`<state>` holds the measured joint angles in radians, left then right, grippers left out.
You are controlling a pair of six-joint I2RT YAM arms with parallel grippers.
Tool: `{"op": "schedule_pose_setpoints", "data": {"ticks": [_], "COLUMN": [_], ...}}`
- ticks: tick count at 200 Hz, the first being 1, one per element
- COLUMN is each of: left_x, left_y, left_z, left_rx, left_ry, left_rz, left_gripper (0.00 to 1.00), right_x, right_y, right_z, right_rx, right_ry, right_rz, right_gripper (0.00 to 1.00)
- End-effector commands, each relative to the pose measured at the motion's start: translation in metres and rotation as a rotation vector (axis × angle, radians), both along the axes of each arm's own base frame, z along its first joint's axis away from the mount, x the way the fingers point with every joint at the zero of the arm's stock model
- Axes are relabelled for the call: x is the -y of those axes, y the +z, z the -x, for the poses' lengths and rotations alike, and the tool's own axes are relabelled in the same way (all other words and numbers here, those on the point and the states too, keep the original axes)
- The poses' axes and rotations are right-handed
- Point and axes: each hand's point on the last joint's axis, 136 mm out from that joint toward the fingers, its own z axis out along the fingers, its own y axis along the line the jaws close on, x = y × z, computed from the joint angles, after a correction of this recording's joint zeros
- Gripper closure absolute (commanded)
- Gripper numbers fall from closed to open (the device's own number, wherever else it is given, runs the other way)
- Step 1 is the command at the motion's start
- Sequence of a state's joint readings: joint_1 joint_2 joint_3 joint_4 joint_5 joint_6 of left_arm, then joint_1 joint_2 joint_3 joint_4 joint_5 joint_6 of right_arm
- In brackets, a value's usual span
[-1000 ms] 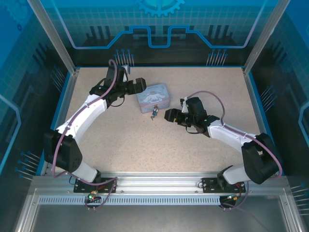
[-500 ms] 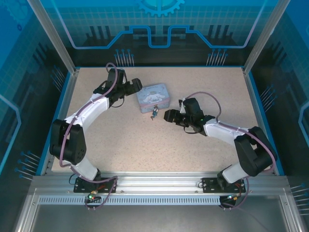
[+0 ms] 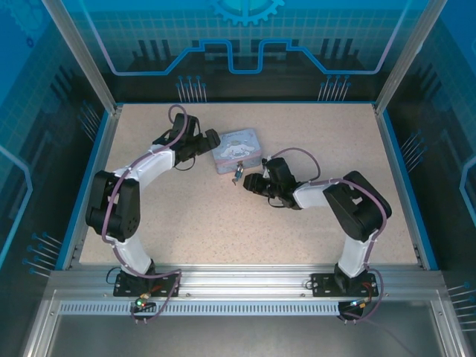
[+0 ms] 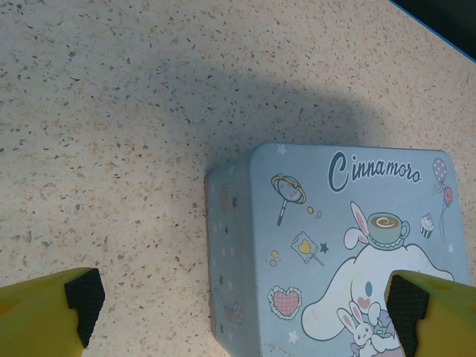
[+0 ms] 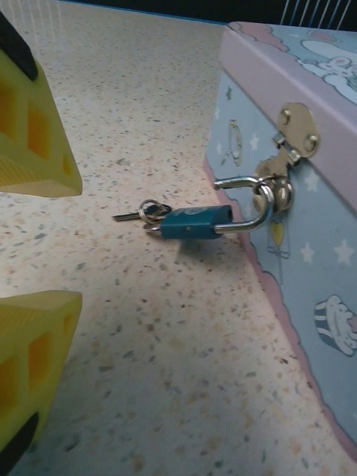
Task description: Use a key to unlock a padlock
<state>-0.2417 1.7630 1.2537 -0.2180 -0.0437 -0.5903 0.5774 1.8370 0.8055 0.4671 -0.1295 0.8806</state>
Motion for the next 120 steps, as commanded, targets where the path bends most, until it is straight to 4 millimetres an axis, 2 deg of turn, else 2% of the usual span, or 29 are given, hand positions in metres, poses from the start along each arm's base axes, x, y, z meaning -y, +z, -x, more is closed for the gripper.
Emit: {"op": "schedule_pose_setpoints", "data": {"ticks": [1, 30, 54, 65, 120], "left_x": [-0.002, -0.002, 0.0, 0.001, 0.003], "left_y": [0.01, 0.01, 0.009, 0.009, 0.006], "left_z": [-0.008, -0.007, -0.008, -0.008, -0.011], "left_rx": [0.026, 0.026, 0.029, 0.028, 0.024], "left_ry": [0.002, 0.004, 0.003, 0.001, 0.001], "left_rz": [0.02, 0.025, 0.041, 0.046, 0.062], "left_gripper": [0.01, 0.01, 0.01, 0.01, 0.01], "right_x": [-0.014, -0.024, -0.022, -0.028, -0.035], "right_y": [0.011, 0.004, -0.008, 0.001, -0.005], "right_z": [-0.019, -0.026, -0.026, -0.035, -0.039], "right_rx": [0.083, 0.087, 0.067, 0.091, 0.08], "right_ry": [-0.015, 0.001, -0.008, -0.011, 0.005], "right_rz": [-0.053, -0.068, -0.056, -0.072, -0.061], "right_gripper": [0.63, 0.64, 0.64, 0.64, 0.65]}}
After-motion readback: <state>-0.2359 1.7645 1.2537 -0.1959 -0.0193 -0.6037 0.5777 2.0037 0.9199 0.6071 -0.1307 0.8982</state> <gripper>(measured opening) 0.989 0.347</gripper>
